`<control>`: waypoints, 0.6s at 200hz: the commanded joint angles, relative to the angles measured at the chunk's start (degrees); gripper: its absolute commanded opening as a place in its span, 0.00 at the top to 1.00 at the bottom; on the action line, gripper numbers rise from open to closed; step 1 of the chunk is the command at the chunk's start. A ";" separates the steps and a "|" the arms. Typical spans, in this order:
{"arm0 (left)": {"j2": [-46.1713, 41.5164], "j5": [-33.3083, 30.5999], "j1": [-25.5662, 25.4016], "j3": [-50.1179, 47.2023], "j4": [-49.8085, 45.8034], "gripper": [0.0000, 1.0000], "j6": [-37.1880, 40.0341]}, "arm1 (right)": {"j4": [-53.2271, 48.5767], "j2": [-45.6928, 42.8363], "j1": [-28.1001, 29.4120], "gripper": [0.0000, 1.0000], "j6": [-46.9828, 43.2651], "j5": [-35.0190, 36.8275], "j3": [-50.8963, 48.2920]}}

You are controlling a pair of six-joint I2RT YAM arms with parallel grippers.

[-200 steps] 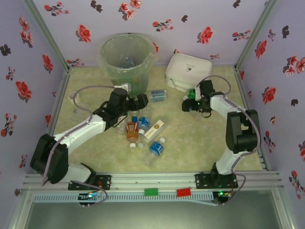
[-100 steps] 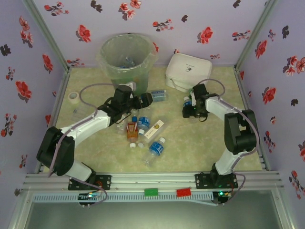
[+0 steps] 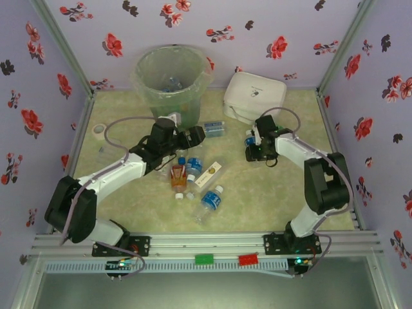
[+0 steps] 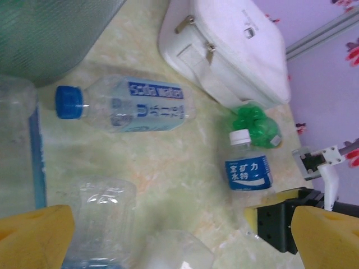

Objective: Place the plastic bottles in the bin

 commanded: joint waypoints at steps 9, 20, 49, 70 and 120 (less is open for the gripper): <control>-1.12 2.88 -2.39 1.29 4.58 0.00 -1.62 | 5.22 -8.24 0.78 0.50 1.89 -9.61 -2.01; -0.65 3.11 -3.33 2.51 4.92 0.00 -1.28 | 8.75 -10.98 1.20 0.49 3.45 -13.77 -3.52; 1.30 3.49 -5.44 4.87 6.83 0.00 -1.56 | 18.19 -16.28 3.33 0.49 7.96 -21.95 -7.01; 2.97 4.25 -6.33 6.32 8.05 0.00 -2.49 | 23.31 -18.39 5.93 0.49 10.39 -24.09 -8.30; 4.64 4.00 -6.98 7.45 10.91 0.00 -3.59 | 28.73 -19.13 11.68 0.50 12.44 -25.50 -8.60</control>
